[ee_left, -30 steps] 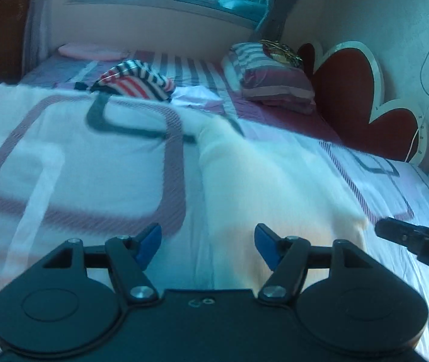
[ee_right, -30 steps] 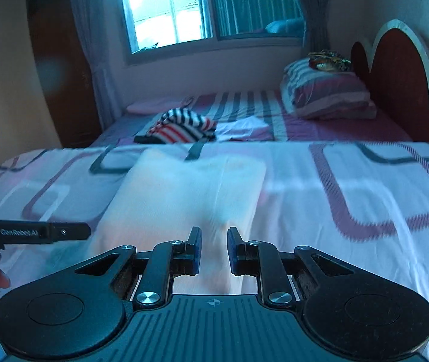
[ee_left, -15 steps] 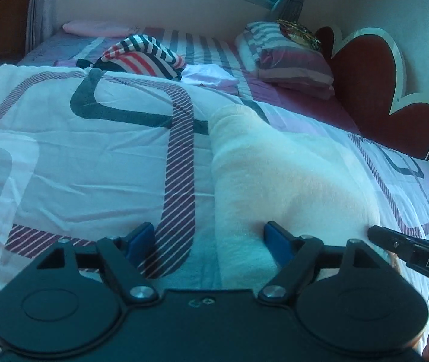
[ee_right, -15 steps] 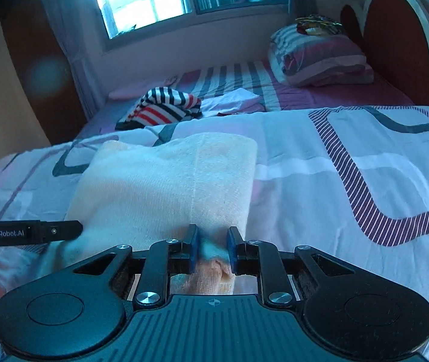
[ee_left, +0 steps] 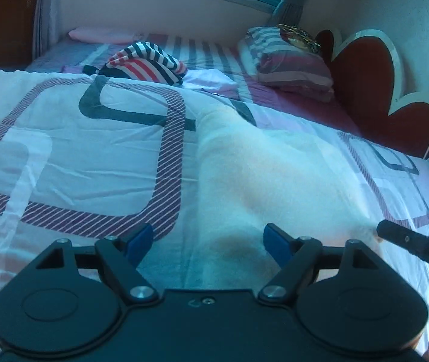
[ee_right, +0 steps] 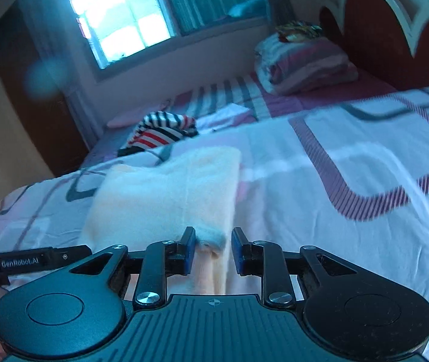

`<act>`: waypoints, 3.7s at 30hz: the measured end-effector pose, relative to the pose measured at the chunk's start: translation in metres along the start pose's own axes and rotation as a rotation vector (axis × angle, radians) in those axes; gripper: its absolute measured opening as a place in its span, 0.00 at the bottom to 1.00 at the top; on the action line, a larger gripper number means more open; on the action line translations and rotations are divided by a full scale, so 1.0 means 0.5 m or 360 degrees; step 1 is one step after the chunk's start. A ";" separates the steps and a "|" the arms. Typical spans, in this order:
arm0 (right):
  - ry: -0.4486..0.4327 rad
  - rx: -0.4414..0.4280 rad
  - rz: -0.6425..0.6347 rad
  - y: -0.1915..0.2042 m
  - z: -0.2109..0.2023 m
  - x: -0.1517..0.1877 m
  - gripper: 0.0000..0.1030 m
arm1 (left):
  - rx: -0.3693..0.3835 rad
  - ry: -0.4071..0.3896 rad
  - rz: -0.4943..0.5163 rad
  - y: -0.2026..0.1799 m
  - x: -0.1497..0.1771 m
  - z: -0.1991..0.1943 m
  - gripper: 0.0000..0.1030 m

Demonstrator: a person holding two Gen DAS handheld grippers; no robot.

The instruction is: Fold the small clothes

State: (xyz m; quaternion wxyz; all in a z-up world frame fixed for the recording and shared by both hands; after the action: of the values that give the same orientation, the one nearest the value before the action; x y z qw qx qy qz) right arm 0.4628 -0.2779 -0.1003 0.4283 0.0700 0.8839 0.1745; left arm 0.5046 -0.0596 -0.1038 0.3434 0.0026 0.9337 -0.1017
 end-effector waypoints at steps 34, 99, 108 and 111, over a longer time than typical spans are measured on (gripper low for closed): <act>0.0345 -0.0429 0.0357 -0.111 0.078 -0.011 0.63 | 0.0478 0.0203 -0.0087 0.059 -0.014 0.066 0.74; 0.0246 -0.0433 -0.0006 0.328 0.034 0.119 0.32 | 0.0123 -0.0046 -0.0156 0.369 0.083 -0.240 0.48; 0.0452 -0.0322 -0.0553 0.406 0.163 0.123 0.16 | -0.0035 0.0122 -0.0057 0.324 0.039 -0.118 0.43; 0.0438 -0.0303 -0.0553 0.387 0.179 0.139 0.16 | -0.0099 0.0109 0.0009 0.311 0.045 -0.127 0.42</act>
State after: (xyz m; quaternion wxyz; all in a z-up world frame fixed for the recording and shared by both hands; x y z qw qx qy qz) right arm 0.4843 -0.0569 -0.1311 0.3321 -0.1484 0.9122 0.1885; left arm 0.4582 0.1032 -0.1003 0.3115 -0.0020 0.9475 -0.0716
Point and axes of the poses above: each gripper's, at about its wrist camera, not at the fingertips, and z roughly the way its jaws point, y to its left, x to its underside, the point moved 1 cm from there along z, roughly the way its jaws point, and after that the axes turned 2 degrees about -x, right-handed, at the moved point
